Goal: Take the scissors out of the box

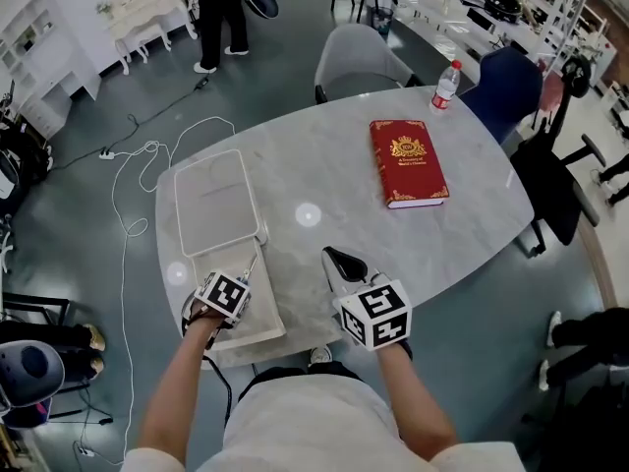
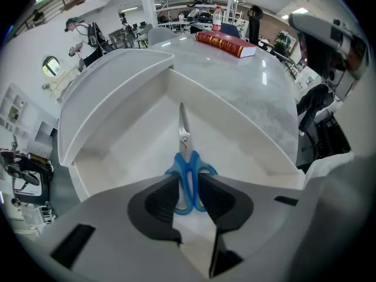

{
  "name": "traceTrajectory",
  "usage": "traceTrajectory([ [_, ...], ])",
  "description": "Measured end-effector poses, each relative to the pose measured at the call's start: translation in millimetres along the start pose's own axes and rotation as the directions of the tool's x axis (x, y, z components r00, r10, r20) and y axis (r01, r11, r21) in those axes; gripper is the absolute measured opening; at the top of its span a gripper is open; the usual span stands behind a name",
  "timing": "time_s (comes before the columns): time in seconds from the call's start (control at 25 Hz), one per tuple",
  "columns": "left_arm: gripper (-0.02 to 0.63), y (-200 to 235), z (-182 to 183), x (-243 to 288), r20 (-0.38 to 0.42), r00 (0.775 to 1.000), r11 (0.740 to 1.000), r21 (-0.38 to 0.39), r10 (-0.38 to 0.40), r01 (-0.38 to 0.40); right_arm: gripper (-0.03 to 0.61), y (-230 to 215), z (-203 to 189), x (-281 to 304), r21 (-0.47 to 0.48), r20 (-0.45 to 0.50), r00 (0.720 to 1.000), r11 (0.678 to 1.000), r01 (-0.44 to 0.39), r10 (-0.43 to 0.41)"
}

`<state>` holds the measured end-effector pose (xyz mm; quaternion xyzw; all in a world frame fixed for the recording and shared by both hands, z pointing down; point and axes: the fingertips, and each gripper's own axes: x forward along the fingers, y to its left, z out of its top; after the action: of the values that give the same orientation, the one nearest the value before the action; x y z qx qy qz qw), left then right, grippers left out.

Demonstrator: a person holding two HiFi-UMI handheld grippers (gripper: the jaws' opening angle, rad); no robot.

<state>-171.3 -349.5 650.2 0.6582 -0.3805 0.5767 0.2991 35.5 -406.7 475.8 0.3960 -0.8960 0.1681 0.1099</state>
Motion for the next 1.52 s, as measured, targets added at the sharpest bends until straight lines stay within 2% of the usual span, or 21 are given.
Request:
traceTrajectory([
  [0.36,0.086,0.1,-4.9,-2.3,0.003,1.0,0.999,-0.048,-0.001,0.001,0.005,5.8,5.2,5.2,-0.007,0.009,1.0,1.0,-0.015,0.015],
  [0.88,0.083,6.3,-8.8,-30.6,0.15,0.987,0.997,-0.063,0.048,-0.039,0.005,26.9,6.7,4.2,-0.011,0.022,1.0,1.0,-0.006,0.006],
  [1.32,0.083,7.9,-14.4,-71.4,0.315,0.948,0.999,0.003,0.035,-0.038,0.005,68.7,8.6,-12.4,-0.026,0.044,0.997,0.998,0.06,-0.059],
  [1.52,0.083,9.0,-17.6,-93.9,0.404,0.914,0.999,0.009,0.029,-0.036,0.005,82.1,8.3,-25.3,-0.034,0.051,0.994,0.994,0.101,-0.099],
])
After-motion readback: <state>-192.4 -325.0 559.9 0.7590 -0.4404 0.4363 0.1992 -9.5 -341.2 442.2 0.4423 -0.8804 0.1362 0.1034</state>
